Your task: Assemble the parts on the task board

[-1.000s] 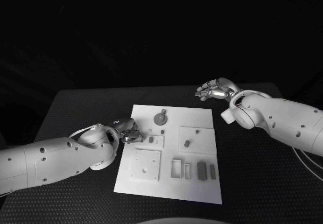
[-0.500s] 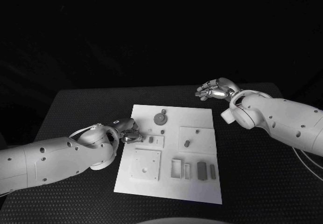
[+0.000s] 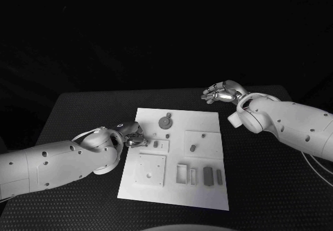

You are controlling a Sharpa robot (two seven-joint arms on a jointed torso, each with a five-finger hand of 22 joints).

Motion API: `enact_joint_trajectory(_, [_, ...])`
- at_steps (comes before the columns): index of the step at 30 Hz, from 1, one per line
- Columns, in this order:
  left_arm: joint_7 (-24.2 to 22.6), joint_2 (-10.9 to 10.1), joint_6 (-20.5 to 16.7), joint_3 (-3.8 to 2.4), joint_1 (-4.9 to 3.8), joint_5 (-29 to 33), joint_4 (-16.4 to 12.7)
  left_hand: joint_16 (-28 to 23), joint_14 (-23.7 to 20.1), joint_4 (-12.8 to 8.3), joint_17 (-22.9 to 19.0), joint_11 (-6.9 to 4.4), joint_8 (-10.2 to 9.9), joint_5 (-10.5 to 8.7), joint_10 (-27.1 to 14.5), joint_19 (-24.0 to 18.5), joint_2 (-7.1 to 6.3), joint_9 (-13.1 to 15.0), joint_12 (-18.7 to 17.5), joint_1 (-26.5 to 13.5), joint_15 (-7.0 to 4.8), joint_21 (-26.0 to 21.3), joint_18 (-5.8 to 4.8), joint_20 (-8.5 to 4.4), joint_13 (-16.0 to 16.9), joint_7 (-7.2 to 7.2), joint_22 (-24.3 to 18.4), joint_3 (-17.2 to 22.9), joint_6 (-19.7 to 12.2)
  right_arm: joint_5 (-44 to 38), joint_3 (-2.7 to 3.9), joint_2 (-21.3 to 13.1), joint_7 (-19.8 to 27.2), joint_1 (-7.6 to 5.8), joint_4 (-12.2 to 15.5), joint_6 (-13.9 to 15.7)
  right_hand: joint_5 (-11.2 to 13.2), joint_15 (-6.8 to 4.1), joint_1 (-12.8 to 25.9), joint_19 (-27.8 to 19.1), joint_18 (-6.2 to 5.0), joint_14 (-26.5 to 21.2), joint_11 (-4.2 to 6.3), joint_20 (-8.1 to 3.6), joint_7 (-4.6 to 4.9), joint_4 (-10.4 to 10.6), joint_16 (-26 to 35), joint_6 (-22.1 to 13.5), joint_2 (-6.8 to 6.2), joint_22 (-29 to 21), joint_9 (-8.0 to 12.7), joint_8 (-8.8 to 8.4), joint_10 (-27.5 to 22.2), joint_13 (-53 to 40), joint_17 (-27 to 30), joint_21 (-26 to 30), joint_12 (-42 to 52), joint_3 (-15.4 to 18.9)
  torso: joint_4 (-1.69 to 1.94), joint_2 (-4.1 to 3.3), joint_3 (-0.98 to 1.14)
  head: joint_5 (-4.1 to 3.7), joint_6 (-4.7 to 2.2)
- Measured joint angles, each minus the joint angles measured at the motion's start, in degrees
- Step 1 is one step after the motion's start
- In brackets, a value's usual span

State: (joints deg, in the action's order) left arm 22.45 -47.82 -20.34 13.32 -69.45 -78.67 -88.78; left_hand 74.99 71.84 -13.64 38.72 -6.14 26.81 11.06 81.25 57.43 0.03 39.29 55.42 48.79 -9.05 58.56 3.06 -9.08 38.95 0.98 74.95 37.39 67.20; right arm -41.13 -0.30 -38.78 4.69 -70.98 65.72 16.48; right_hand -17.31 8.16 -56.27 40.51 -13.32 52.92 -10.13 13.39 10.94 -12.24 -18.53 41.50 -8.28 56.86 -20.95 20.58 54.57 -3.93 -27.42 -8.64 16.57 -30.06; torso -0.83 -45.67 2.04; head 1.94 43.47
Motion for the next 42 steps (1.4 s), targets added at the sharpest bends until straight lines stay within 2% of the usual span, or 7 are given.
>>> enact_joint_trajectory(3, [0.0, 0.13, 0.24, -0.03, -0.02, 0.0, 0.19, 0.0, 0.01, 0.33, -0.04, -0.07, 0.32, -0.03, 0.07, 0.0, -0.55, -0.19, 0.27, -0.13, 0.01, 0.0, 0.0, 0.0, 0.0, -0.01, 0.0, -0.07, -0.01, 0.0, 0.0, 0.0, 0.0, 0.0, 0.0, 0.0, 0.0, 0.0, 0.0, 0.0, 0.0, 0.0, 0.0, 0.0, 0.0, 0.0, 0.0, 0.0, 0.0, 0.0, 0.01, 0.0, 0.0, 0.0, 0.0, 0.0, 0.0, 0.0, 0.0, 0.0, 0.01, 0.0, 0.0])
enact_joint_trajectory(8, [0.0, 0.26, 0.42, -0.09, -0.02, 0.0, 0.46, 0.22, 0.35, 1.12, -0.11, -0.28, 0.53, -1.59, 0.28, 0.0, -1.65, -0.48, 0.27, -0.47, -0.3, 0.23, 0.02, 0.0, -0.01, -0.27, -0.01, -0.26, 0.58, 0.0, 0.0, -0.01, 0.0, 0.0, 0.0, 0.0, 0.0, 0.0, 0.0, 0.0, 0.0, 0.0, 0.0, 0.0, 0.0, 0.0, 0.0, 0.0, 0.0, 0.0, 0.01, 0.0, 0.0, 0.0, 0.0, 0.0, 0.0, 0.0, 0.0, -0.01, 0.01, -0.06, 0.07])
enact_joint_trajectory(15, [0.03, 0.31, 0.45, -0.11, 0.04, 0.0, 0.59, 0.22, 0.64, 2.23, -0.2, -0.42, 0.83, -2.48, 0.42, 0.0, -2.71, -0.65, 0.5, -0.8, -0.57, 0.23, 0.02, 0.0, -0.01, -0.6, -0.01, -0.57, 0.92, 0.0, 0.0, -0.02, 0.0, 0.0, 0.05, -0.01, 0.0, 0.0, 0.0, 0.0, 0.0, 0.0, 0.0, 0.0, 0.0, 0.0, 0.0, 0.0, 0.0, 0.05, 0.01, 0.0, 0.0, 0.0, 0.0, 0.0, 0.0, 0.0, 0.0, -0.01, -0.01, -0.12, 0.15])
enact_joint_trajectory(21, [0.12, 0.49, 0.66, 0.01, 0.18, 0.05, 0.64, 0.45, 0.77, 3.32, -0.26, -0.37, 1.44, -4.24, 0.38, 0.0, -3.68, -1.0, 0.85, -1.0, -0.7, 0.23, 0.02, 0.0, -0.08, -1.45, -0.02, -0.63, 1.76, 0.0, 0.0, -0.01, -0.01, 0.0, 0.05, -0.01, 0.0, 0.0, 0.0, 0.0, 0.0, 0.0, 0.0, 0.0, 0.0, 0.0, 0.0, 0.0, 0.0, 0.05, 0.0, 0.0, 0.0, 0.0, 0.0, 0.0, -0.22, 0.0, 0.01, -0.01, -0.02, -0.18, 0.2])
enact_joint_trajectory(38, [0.15, 0.51, 0.85, -0.01, 0.21, 0.11, 0.64, 0.45, 0.86, 3.46, -0.32, -0.38, 1.48, -4.47, 0.38, 0.0, -4.43, -1.08, 0.88, -0.71, -0.78, 0.22, 0.02, 0.0, -0.09, -1.81, -0.03, -0.77, 2.09, 0.0, 0.0, -0.03, -0.02, 0.0, 0.05, -0.02, 0.0, 0.0, 0.0, 0.0, 0.0, 0.0, 0.0, 0.0, 0.0, 0.16, 0.0, 0.0, 0.0, 0.09, 0.05, 0.0, 0.0, 0.0, 0.05, 0.22, -0.22, 0.16, 0.05, -0.01, -0.05, -0.2, 0.15])
enact_joint_trajectory(41, [0.15, 0.51, 0.86, -0.01, 0.22, 0.11, 0.65, 0.45, 0.85, 3.81, -0.33, -0.38, 1.48, -4.47, 0.37, 0.0, -4.97, -1.16, 0.88, -0.77, -0.79, 0.22, 0.02, 0.0, -0.15, -1.82, -0.03, -0.74, 2.09, 0.0, 0.0, -0.03, -0.02, 0.0, 0.05, -0.02, 0.0, 0.0, 0.0, 0.0, 0.0, 0.0, 0.0, 0.0, 0.0, 0.16, 0.0, 0.0, 0.0, 0.09, 0.05, 0.0, 0.0, 0.0, 0.05, 0.22, -0.22, 0.16, 0.05, -0.01, -0.05, -0.2, 0.12])
enact_joint_trajectory(42, [0.15, 0.51, 0.88, 0.01, 0.23, 0.11, 0.66, 0.63, 0.74, 4.39, -0.4, -0.78, 1.48, -4.77, -0.03, 0.0, -5.47, -1.24, 0.88, -0.86, -0.89, 0.23, 0.02, 0.0, -0.19, -2.08, -0.03, -0.72, 2.36, 0.0, 0.0, -0.03, -0.02, 0.0, 0.05, -0.02, 0.0, 0.0, 0.0, 0.0, 0.0, 0.0, 0.0, 0.0, 0.0, 0.16, 0.0, 0.0, 0.0, 0.09, 0.05, 0.0, 0.0, 0.0, 0.05, 0.22, -0.22, 0.16, 0.05, -0.01, -0.05, -0.2, 0.12])
